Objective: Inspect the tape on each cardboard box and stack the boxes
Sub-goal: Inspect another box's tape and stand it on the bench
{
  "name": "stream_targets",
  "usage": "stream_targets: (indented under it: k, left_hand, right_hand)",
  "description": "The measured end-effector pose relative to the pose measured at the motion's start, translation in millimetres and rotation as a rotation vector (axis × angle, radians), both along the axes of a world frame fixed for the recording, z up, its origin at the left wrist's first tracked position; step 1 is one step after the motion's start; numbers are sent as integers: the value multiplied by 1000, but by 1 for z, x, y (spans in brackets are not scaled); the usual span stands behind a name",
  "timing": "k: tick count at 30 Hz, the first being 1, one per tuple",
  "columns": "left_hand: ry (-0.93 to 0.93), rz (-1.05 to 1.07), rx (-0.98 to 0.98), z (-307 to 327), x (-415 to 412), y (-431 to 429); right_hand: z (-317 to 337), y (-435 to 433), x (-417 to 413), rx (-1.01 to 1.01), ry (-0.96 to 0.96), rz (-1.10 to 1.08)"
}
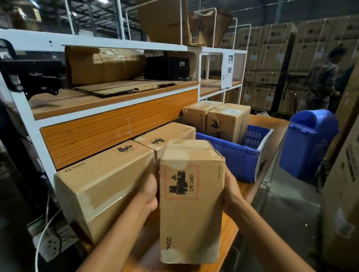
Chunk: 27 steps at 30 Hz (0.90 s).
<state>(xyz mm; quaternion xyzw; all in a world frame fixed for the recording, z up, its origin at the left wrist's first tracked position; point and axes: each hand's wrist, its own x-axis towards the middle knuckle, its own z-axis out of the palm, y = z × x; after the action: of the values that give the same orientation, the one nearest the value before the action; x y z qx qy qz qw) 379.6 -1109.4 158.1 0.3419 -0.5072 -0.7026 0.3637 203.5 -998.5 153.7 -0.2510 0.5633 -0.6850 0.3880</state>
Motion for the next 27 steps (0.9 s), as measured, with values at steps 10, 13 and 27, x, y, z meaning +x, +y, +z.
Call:
stream_targets:
  k: [10, 13, 27]
  left_hand:
    - [-132, -6, -191, 10, 23, 5]
    - [-288, 14, -540, 32, 24, -5]
    - [-1144, -649, -1146, 95, 4, -11]
  right_hand:
    - [1, 4, -2, 103, 99, -26]
    - [32, 4, -3, 61, 507, -155]
    - [102, -13, 3, 465, 1532, 478]
